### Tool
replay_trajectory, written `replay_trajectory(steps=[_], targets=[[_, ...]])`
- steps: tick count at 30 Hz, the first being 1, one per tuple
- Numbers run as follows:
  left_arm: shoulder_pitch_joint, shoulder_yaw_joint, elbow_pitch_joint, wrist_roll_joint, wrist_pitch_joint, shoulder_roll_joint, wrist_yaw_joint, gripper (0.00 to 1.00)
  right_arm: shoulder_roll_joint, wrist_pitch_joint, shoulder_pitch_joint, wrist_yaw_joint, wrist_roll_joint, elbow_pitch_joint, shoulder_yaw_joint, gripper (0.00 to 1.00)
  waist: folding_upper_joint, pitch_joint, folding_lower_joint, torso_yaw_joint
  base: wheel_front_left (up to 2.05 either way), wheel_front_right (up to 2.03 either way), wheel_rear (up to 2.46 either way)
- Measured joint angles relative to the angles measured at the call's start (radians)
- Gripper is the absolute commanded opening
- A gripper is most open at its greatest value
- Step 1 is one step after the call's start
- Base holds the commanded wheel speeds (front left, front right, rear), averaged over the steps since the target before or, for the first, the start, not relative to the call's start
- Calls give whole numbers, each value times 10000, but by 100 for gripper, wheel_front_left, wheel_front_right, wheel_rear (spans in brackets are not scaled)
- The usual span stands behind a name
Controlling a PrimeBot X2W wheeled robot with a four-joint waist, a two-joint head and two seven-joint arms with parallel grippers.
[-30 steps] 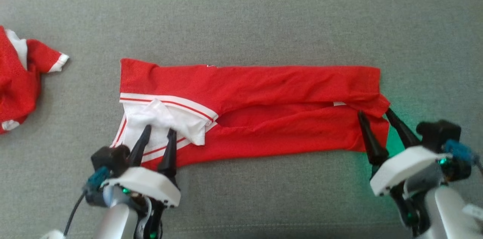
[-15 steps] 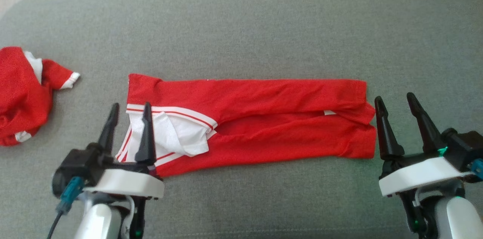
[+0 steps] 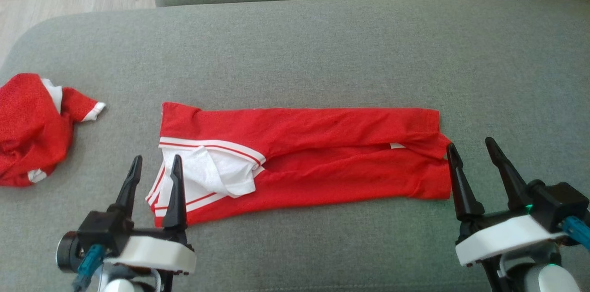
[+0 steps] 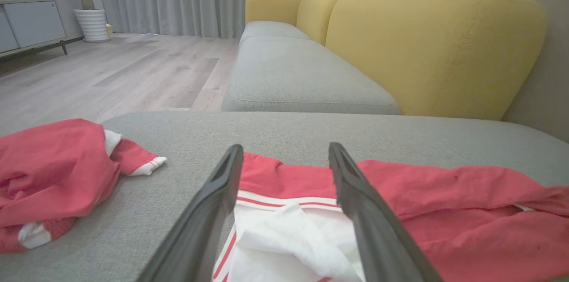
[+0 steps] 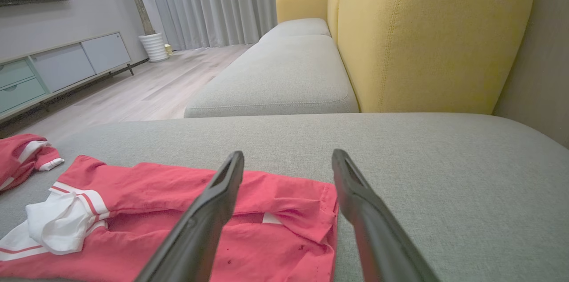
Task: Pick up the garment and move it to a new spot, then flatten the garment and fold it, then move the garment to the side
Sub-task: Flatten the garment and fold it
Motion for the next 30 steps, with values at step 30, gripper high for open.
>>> replay_trajectory(steps=[30], targets=[[-1411, -564, 313, 0, 6, -109, -213, 100, 25, -96, -2848, 2, 23, 4117, -853, 100, 0, 1510, 0, 385, 0, 0, 0]])
